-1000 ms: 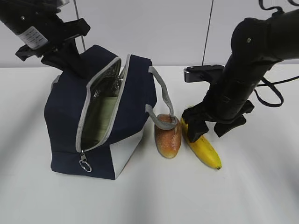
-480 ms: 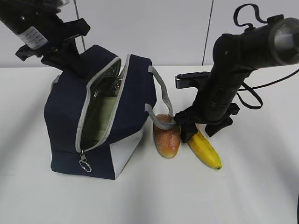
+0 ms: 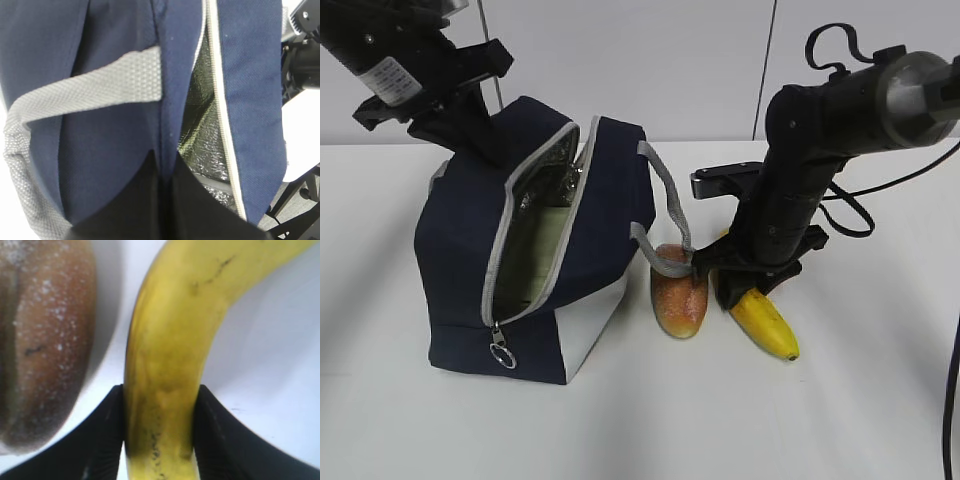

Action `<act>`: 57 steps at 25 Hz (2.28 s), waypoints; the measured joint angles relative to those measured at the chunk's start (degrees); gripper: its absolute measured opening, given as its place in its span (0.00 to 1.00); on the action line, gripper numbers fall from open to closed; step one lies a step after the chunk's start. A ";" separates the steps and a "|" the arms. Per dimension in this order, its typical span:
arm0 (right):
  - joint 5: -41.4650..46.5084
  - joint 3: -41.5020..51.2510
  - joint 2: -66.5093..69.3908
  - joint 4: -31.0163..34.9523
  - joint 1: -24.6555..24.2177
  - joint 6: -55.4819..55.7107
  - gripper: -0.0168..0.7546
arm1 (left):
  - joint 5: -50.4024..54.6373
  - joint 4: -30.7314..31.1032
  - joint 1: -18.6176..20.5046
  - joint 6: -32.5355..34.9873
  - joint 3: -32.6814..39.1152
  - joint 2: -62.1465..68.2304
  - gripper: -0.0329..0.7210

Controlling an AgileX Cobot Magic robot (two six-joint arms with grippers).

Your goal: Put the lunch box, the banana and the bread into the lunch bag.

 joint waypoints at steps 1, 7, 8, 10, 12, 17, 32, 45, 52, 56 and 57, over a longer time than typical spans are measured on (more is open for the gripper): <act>0.60 -0.22 0.00 -0.94 0.00 0.49 0.40 | 0.00 0.00 0.00 0.00 0.00 0.00 0.04; 7.46 -5.45 -1.93 -14.03 0.00 8.73 0.40 | 0.00 0.00 0.00 0.00 0.00 0.00 0.04; 8.77 -6.31 -2.93 -15.66 0.00 10.20 0.40 | 0.00 0.00 0.00 0.00 0.00 0.00 0.04; 10.68 -8.25 -5.09 -17.13 0.00 11.60 0.40 | 0.00 0.00 0.00 0.00 0.00 0.00 0.04; 12.13 -9.92 -7.50 -15.74 0.00 12.00 0.40 | 0.00 0.00 0.00 0.00 0.00 0.00 0.04; 13.87 -12.79 -11.99 0.19 0.11 7.28 0.40 | -0.19 0.00 0.00 0.00 0.00 0.00 0.04; 14.87 -13.13 -8.46 48.63 3.06 -9.99 0.40 | -0.70 0.05 0.00 0.02 0.00 0.00 0.04; 7.98 -13.13 0.17 50.82 3.61 -9.53 0.40 | -0.74 -0.22 0.00 0.02 0.00 0.00 0.04; 5.15 -13.26 1.45 55.42 3.61 -9.41 0.40 | -0.74 -0.27 0.00 0.02 0.00 0.00 0.04; 4.82 -13.26 1.45 57.31 3.61 -12.30 0.44 | -0.74 -0.27 0.00 0.02 0.00 0.00 0.04; 4.82 -13.26 1.45 57.64 3.61 -12.92 0.48 | -0.74 -0.27 0.00 0.02 0.00 0.00 0.04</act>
